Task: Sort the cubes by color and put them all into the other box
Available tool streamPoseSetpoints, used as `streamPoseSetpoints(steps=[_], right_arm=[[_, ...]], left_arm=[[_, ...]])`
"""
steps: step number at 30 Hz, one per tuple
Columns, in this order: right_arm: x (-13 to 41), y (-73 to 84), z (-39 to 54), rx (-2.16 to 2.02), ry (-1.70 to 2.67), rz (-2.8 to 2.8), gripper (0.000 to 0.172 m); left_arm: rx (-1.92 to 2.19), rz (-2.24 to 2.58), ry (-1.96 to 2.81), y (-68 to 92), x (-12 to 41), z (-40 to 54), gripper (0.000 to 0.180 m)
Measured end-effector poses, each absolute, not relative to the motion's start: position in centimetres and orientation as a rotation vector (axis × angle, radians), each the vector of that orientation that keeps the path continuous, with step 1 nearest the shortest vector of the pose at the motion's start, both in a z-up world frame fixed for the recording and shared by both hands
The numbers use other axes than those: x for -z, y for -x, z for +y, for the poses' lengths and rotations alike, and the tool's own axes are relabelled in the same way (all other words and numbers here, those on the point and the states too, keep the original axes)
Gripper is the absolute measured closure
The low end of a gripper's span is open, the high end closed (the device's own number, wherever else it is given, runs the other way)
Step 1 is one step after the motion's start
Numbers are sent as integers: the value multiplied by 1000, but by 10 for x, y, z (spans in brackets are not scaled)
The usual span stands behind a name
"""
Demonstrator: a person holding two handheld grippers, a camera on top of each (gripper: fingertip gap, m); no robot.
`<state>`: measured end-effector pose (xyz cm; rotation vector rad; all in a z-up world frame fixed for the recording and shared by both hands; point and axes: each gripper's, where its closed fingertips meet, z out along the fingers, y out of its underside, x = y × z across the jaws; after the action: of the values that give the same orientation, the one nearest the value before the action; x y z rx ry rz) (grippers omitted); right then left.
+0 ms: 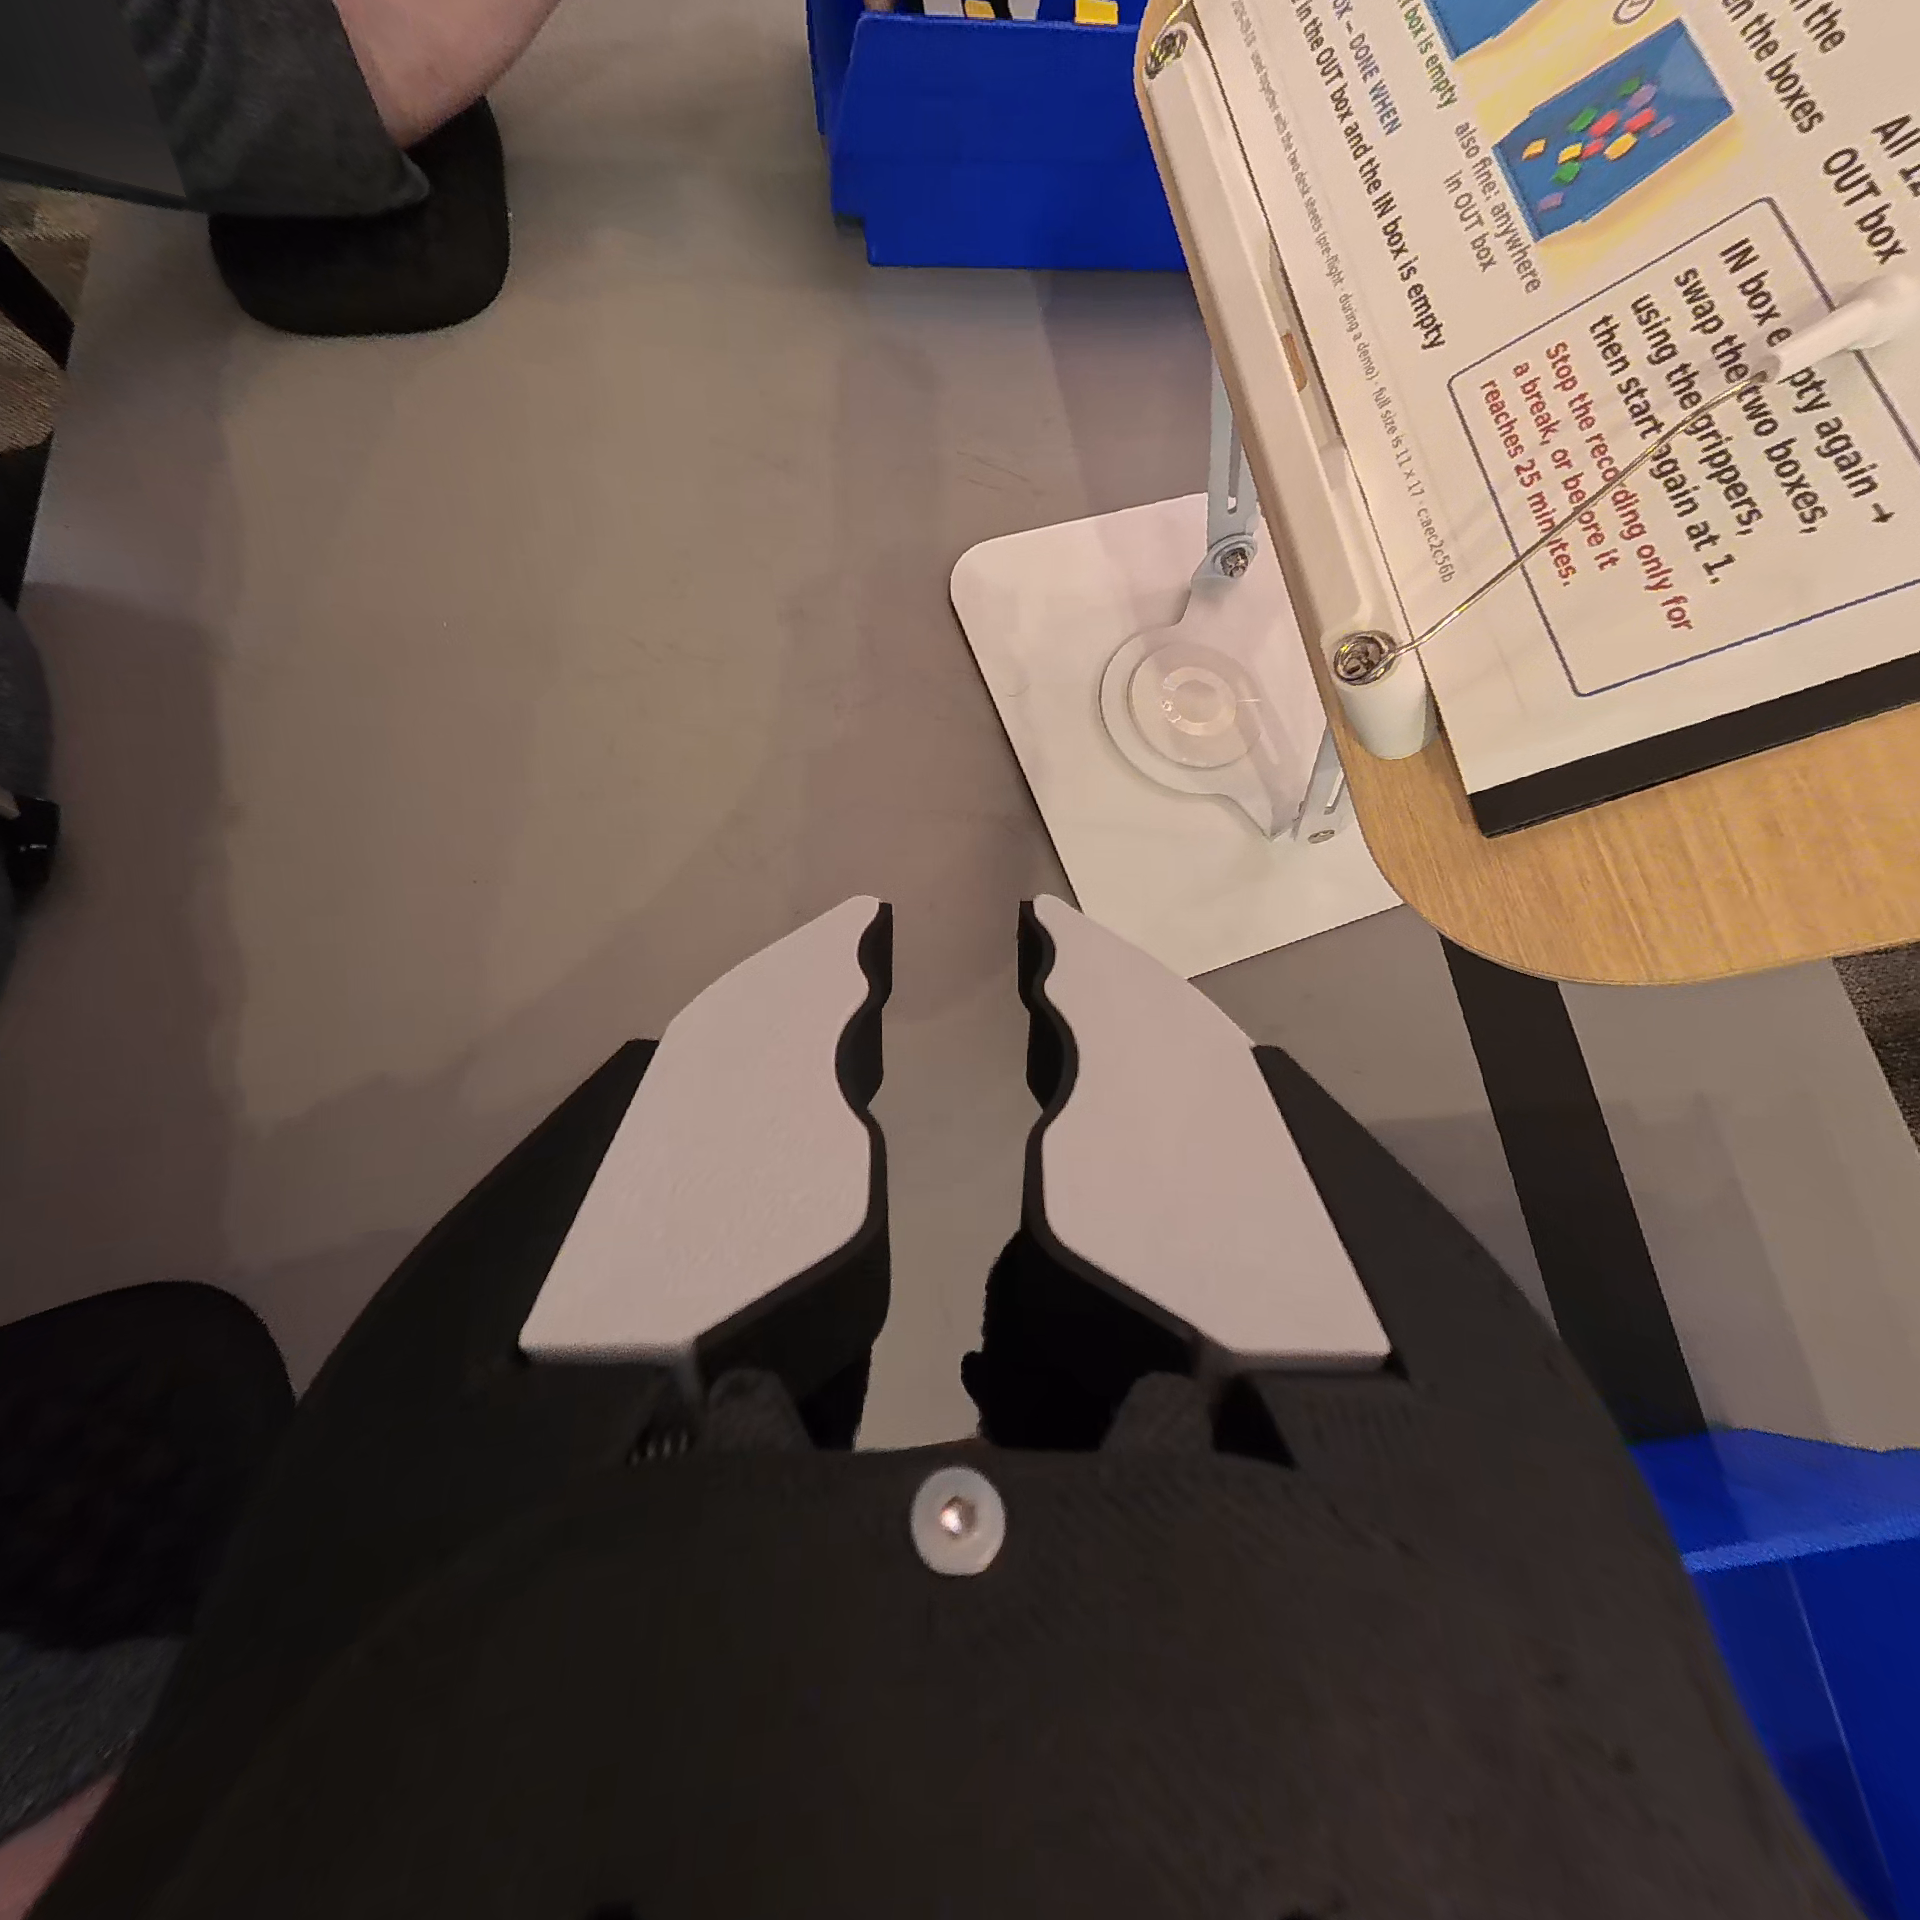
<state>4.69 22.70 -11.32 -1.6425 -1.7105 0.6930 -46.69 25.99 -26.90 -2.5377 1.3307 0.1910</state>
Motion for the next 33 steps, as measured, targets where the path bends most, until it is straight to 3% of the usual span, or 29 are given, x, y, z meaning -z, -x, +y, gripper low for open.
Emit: streamPoseSetpoints(steps=[1,22,33], right_arm=[[114,-47,227,-692,1645,-1710,148],[119,-49,231,-689,1665,-1708,148],[121,-49,232,-691,1669,-1713,148]], left_arm=[[-195,1337,2542,468,269,259,157],[-55,1111,2724,476,267,244,149],[-126,1242,2665,470,269,247,145]])
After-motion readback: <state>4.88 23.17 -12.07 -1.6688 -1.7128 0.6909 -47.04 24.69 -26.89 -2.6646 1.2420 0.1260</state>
